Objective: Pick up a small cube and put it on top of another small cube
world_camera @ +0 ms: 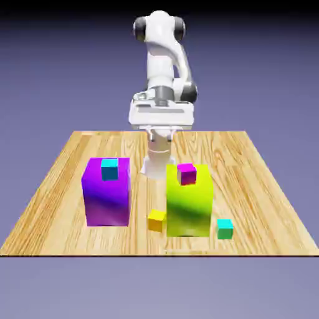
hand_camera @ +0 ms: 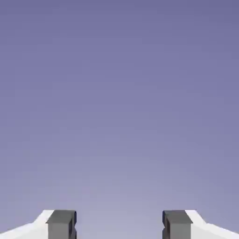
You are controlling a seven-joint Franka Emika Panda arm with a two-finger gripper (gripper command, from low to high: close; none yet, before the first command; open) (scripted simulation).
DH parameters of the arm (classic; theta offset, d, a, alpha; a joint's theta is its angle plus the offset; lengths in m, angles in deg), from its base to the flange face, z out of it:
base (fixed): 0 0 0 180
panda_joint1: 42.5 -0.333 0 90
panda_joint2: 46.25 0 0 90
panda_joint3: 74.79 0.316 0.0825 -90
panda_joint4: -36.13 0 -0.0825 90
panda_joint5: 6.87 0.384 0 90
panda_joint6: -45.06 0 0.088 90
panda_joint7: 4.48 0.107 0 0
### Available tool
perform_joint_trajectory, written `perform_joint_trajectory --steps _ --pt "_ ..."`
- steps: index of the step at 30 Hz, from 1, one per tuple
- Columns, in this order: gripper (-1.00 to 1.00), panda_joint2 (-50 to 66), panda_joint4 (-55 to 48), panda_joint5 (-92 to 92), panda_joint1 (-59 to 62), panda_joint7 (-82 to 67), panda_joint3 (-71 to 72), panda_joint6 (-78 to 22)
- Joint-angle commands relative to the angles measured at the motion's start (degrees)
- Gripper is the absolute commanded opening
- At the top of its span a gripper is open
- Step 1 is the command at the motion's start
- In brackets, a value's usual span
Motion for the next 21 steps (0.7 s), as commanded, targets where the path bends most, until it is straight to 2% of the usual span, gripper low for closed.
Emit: perform_joint_trajectory --steps 1,21 --pt "0.00 2.1 -1.4 -0.6 -1.6 -1.9 -0.3 -1.2" --pt "0.00 43.6 -25.7 -13.1 -35.7 -35.9 -6.5 -26.4"
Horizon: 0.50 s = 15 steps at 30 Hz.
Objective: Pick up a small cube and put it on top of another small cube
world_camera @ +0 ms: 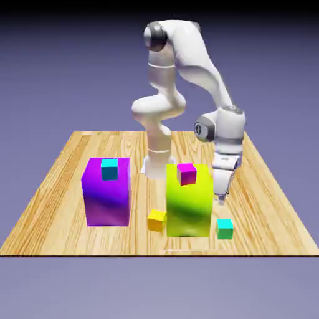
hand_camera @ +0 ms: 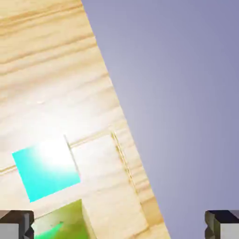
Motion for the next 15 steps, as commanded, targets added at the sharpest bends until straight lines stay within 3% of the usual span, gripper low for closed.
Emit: perform_joint_trajectory --steps 1,6,11,12,15 --pt "0.00 2.1 -1.2 -0.6 -1.7 -1.7 -0.3 -1.3" --pt "0.00 8.5 -3.4 -0.8 -5.7 -5.6 -2.2 -5.4" --pt "0.00 17.7 -3.9 -1.2 -4.7 -4.9 -2.4 3.3" --pt "-1.00 17.7 -3.9 -1.2 -4.7 -4.9 -2.4 3.3" --pt "-1.00 13.6 -3.7 -1.0 -5.1 -5.2 -2.3 -0.6"
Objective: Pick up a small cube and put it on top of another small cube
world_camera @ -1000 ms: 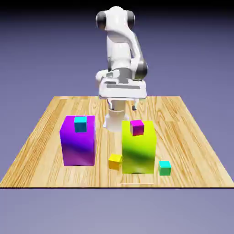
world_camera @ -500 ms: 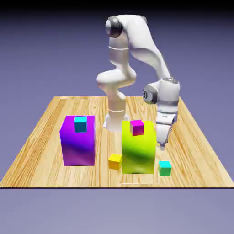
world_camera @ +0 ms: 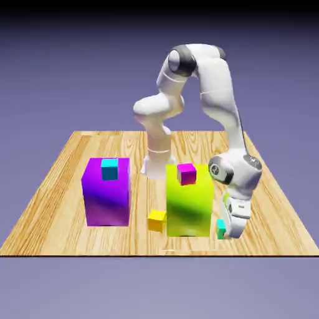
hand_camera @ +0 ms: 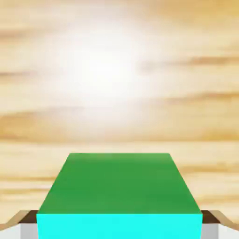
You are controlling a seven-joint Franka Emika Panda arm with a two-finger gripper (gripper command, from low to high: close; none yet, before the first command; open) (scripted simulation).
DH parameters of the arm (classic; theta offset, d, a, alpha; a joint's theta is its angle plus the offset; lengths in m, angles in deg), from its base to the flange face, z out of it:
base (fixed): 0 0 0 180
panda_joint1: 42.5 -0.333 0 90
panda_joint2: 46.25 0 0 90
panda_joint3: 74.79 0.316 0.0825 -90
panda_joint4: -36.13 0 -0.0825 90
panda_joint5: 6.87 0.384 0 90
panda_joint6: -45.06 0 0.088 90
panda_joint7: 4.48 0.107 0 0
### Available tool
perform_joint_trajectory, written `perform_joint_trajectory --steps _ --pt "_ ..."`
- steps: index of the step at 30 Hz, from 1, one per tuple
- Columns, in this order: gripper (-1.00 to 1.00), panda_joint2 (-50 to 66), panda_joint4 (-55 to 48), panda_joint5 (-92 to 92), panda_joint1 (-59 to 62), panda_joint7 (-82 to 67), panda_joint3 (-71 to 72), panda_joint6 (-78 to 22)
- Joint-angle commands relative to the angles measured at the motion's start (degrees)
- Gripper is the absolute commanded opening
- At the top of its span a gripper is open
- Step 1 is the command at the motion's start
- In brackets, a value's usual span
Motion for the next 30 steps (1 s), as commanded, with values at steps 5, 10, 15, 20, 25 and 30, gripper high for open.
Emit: perform_joint_trajectory --steps 5,10,15,20,25,30 --pt "-1.00 -7.5 -3.3 -2.1 1.9 5.2 2.9 -8.1" --pt "-1.00 -17.8 -4.7 -0.6 9.4 11.5 5.9 -20.6" --pt "-1.00 -28.2 -6.1 0.8 16.9 17.9 8.9 -33.1" --pt "-1.00 -38.0 -3.7 5.2 23.2 19.3 9.5 -44.4" --pt "-1.00 -37.4 3.4 5.6 23.8 18.9 8.6 -37.6" --pt "1.00 -37.3 3.7 5.6 23.9 18.9 8.6 -37.2"
